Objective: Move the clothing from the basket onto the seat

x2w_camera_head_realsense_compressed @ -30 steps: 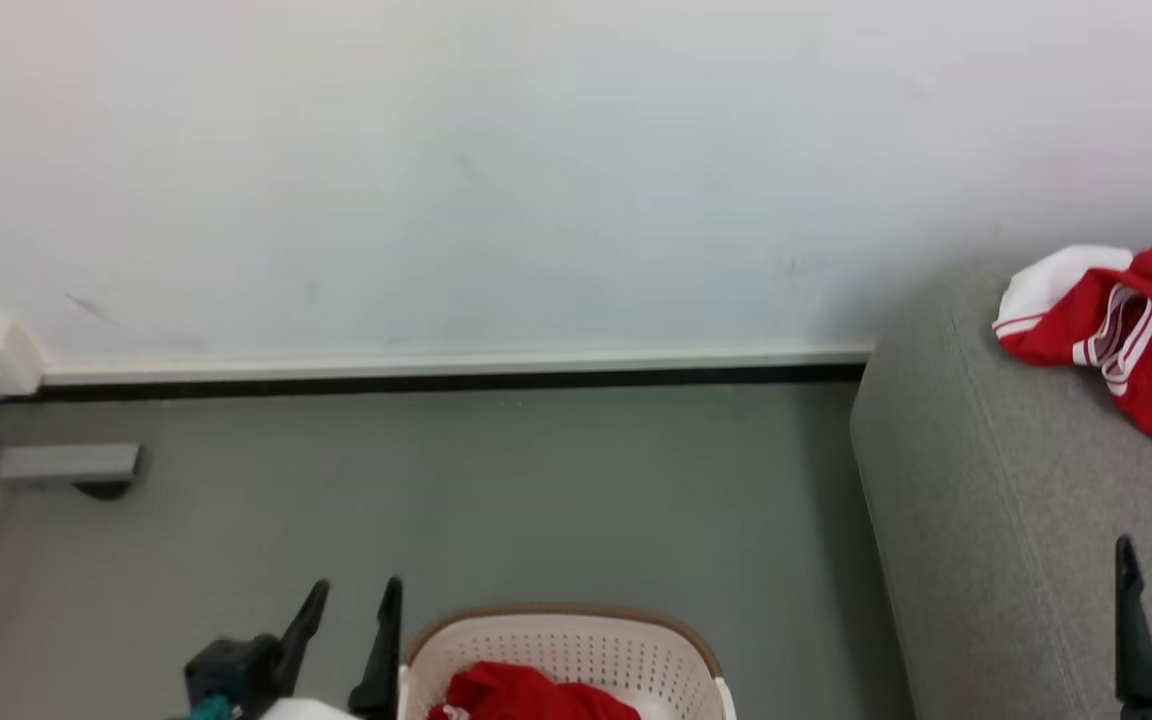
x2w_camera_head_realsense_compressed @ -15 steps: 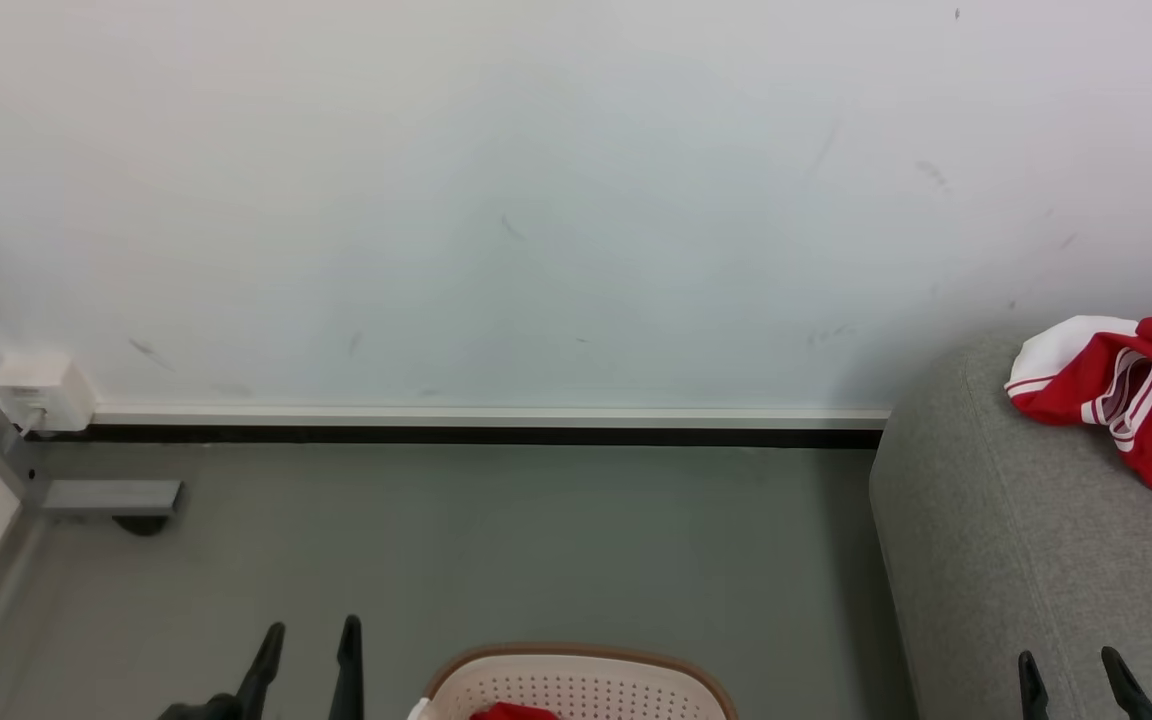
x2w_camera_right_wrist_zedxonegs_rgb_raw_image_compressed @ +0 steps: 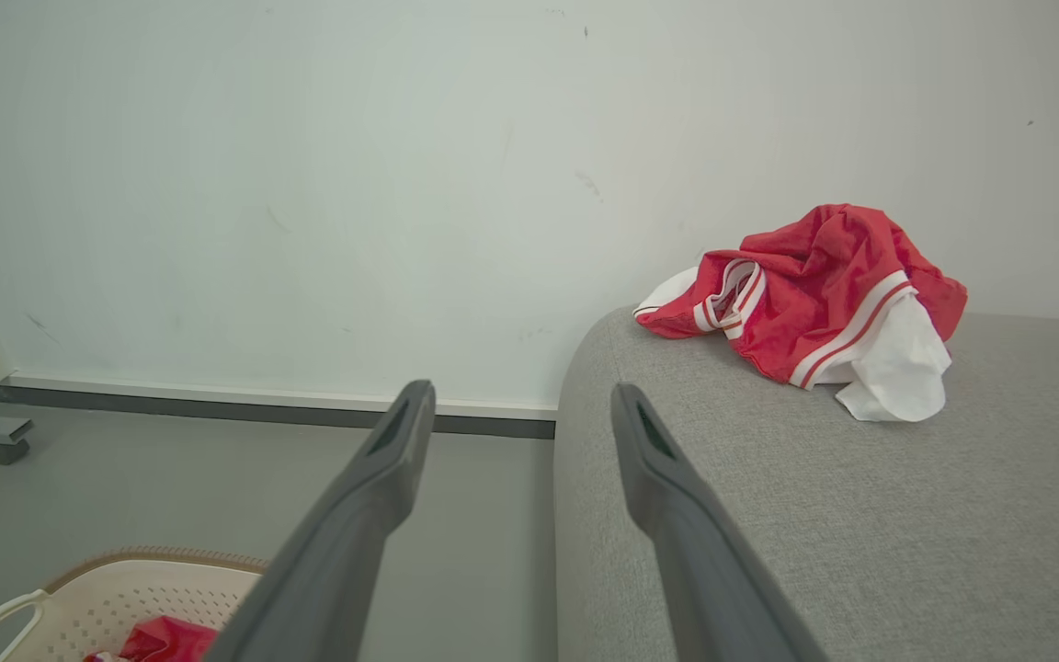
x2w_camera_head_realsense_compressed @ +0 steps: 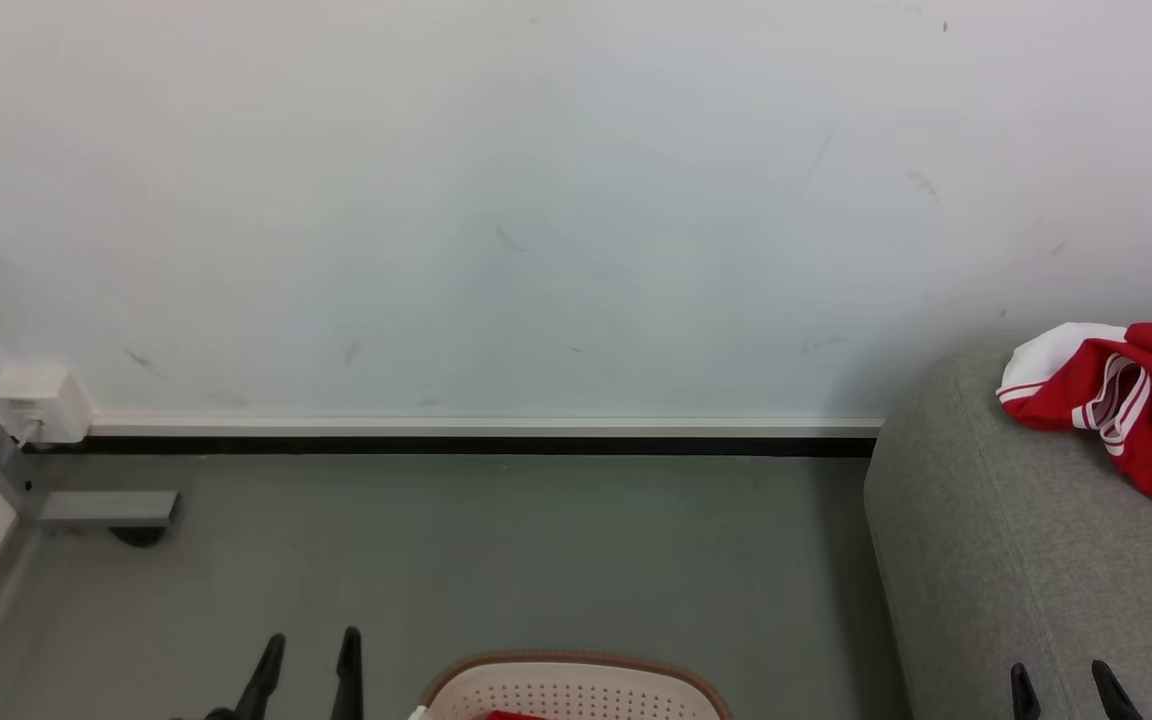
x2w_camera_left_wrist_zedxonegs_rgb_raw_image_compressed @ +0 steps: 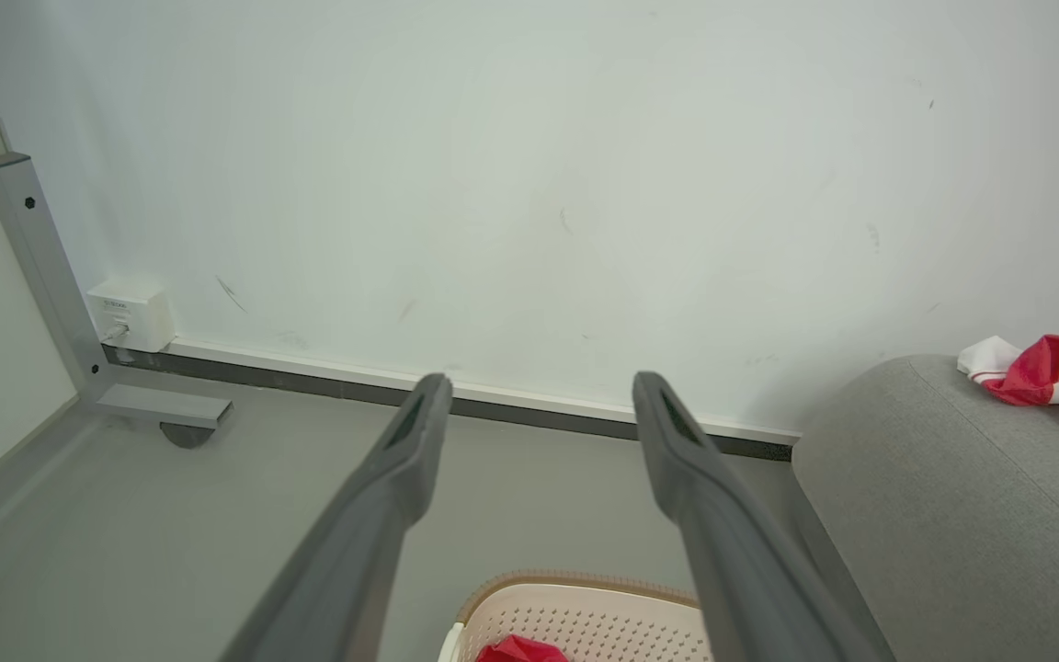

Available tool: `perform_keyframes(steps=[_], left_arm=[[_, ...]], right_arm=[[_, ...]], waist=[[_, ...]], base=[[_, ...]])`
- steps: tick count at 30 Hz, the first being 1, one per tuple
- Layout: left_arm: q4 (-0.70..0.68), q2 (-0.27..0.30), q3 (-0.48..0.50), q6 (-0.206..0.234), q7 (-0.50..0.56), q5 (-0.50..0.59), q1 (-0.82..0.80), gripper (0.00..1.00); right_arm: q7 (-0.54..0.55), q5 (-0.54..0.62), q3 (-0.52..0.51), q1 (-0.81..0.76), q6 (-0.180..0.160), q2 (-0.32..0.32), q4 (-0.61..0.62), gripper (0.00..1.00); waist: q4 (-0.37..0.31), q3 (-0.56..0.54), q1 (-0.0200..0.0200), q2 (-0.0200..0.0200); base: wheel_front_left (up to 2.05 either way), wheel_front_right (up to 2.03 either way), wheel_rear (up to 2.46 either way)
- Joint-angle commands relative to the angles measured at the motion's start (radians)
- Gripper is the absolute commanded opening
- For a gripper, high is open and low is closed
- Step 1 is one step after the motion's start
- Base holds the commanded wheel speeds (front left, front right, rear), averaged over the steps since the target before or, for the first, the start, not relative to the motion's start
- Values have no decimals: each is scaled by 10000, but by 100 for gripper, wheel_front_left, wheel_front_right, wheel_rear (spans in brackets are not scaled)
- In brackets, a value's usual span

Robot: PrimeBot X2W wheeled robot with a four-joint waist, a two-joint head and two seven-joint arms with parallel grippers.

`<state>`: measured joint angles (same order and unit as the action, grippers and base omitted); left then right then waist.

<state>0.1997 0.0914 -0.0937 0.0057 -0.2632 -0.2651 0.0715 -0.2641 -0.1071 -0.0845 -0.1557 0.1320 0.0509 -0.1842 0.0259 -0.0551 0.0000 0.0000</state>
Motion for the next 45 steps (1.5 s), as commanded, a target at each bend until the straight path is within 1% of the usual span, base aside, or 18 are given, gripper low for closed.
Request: perform_keyframes(steps=[1,11,16,22,27,32,38,45], left_arm=[[49,-41,109,-75,-22,138,81,100],[172,-292,461,-468,-22,449,-24,100],[195,-330,550,-578,-22,561,-94,100],[468,-358,323,-778,-21,680,-309,100],[817,-363,16,-938,-15,847,-678,100],[1494,-357,-385,-1082,79,826,-1258,100],[2279,-284,-882,-1175,580,900,-1910,100],[3292,-159,-1339,-1223,1672,1079,-2569,100]], right_arm=[[-4,-60,5,-95,-26,-3,-22,100],[-4,-81,43,9,-26,-4,-79,100],[-4,-86,83,76,-26,-5,-43,100],[-5,21,98,231,-26,-3,99,100],[-3,60,101,398,-26,-5,426,100],[-3,81,257,556,-26,-4,796,100],[-3,5,444,718,-26,-2,1169,100],[-3,-134,624,904,-26,-4,1544,100]], waist=[[-8,3,0,0],[-60,64,0,0],[-145,122,0,0],[-372,197,0,0],[-716,341,0,0],[-1164,539,0,0],[-1801,785,0,0],[-2465,1339,0,0]], base=[[0,0,0],[0,0,0],[0,0,0],[0,0,0],[0,0,0],[0,0,0],[0,0,0],[0,0,0]])
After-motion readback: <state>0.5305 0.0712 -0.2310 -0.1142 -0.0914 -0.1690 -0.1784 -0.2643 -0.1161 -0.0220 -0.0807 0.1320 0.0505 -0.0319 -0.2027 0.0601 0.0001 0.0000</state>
